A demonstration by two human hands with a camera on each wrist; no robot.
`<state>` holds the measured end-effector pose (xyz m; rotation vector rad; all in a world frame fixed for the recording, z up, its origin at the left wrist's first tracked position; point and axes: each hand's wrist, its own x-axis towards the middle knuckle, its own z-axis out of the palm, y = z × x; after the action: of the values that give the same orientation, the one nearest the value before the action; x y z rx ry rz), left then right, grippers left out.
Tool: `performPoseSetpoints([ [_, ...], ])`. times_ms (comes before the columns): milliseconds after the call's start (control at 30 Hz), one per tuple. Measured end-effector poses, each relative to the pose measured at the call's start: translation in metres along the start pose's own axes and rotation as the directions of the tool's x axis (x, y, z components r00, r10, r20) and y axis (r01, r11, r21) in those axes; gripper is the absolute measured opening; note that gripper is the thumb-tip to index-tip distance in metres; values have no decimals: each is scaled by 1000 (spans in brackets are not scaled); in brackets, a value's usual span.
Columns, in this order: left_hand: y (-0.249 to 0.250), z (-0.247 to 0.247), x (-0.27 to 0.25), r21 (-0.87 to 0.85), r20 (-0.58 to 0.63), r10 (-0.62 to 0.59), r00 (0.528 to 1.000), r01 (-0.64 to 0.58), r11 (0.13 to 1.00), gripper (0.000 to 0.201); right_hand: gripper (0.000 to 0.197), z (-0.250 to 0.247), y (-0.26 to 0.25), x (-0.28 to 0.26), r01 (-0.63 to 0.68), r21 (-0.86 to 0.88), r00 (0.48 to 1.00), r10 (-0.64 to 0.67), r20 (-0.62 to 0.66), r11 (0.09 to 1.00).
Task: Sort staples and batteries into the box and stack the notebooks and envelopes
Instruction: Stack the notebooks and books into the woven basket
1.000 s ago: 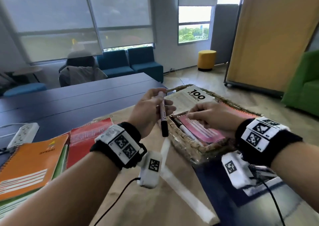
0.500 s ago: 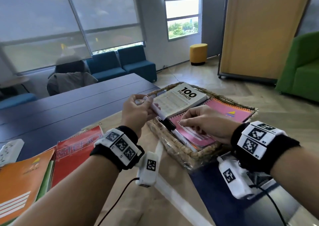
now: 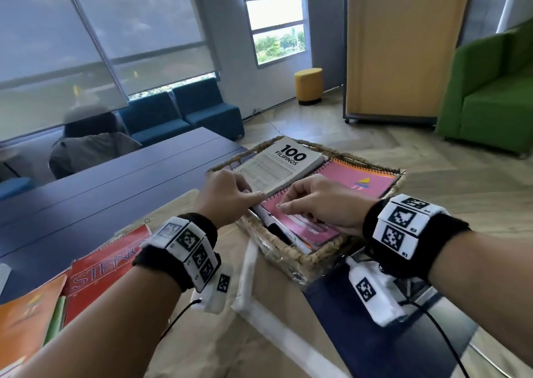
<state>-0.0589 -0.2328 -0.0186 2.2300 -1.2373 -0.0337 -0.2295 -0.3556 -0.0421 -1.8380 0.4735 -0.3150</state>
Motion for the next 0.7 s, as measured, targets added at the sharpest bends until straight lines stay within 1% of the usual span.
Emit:
performPoseSetpoints([
  [67,-1,-2,-5,30,43,12,999,-14,999,28,16,0,0,1,-3,-4,1000,3,4,1000],
  [133,-3,-3,-8,20,67,25,997,-26,999,28,15,0,1,2,-1,-18,1000,1,3,1000],
  [267,-3,-4,-13,5,67,45,997,-46,999,32,13,1,-1,1,9,-72,1000,-9,-9,997],
  [367,0,-6,-15,20,81,59,995,-61,998,29,12,2,-2,0,9,-81,1000,-11,-23,997],
  [467,3,-6,-18,67,45,83,996,-86,994,19,12,3,-2,-1,-5,-53,1000,3,-25,999],
  [500,5,-6,-19,99,17,99,995,-100,990,20,12,3,-2,-1,-10,-51,1000,8,-24,999],
  [567,10,-1,-20,132,-16,113,994,-109,985,27,13,3,-2,-1,-15,-60,1000,14,-27,998],
  [633,20,6,-21,105,-10,121,993,-119,987,30,13,4,-4,-3,-8,-52,999,6,-44,999],
  [700,31,15,-21,54,28,140,990,-141,989,31,8,4,-6,-6,12,-25,998,-14,-63,1000],
])
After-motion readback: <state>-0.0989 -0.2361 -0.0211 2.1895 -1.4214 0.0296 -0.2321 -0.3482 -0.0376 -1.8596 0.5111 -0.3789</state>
